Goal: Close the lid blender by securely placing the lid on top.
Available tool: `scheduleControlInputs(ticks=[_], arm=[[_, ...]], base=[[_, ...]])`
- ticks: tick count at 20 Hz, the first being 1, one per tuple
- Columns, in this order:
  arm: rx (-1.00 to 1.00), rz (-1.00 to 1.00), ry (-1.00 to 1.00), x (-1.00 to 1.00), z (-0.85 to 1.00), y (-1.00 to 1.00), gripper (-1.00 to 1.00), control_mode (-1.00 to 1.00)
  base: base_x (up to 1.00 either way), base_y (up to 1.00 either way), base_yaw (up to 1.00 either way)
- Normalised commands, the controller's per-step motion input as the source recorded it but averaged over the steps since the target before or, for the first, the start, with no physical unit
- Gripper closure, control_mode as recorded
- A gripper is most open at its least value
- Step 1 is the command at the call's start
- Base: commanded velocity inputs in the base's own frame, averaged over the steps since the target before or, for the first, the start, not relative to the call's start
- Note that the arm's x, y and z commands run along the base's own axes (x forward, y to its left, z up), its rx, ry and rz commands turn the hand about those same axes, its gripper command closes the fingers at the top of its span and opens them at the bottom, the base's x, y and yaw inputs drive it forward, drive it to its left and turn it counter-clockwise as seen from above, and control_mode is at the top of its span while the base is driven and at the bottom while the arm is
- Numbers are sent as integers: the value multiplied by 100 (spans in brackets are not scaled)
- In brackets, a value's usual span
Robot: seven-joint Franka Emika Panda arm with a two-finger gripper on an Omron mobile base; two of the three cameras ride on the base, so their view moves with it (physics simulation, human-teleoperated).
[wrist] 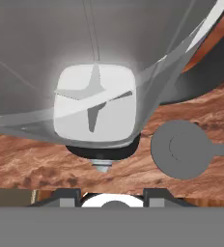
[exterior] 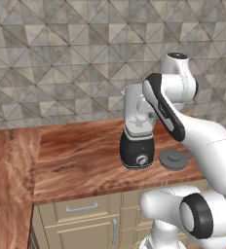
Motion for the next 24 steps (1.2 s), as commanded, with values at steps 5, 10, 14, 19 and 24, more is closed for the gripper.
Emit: scheduleControlInputs(ticks=[5, 10, 14, 19, 24], arm=[[4, 0, -8, -36, -15, -29, -100, -100], [27, -11, -11, -75, -36, -99, -100, -100], [32, -31, -2, -72, -31, -100, -100, -100], [25, -65, 13, -1, -34, -90, -100, -100], [12, -27, 14, 9, -34, -79, -100, -100]], base=[[0, 0, 0], [0, 0, 0], [0, 0, 0], [0, 0, 0], [0, 0, 0]])
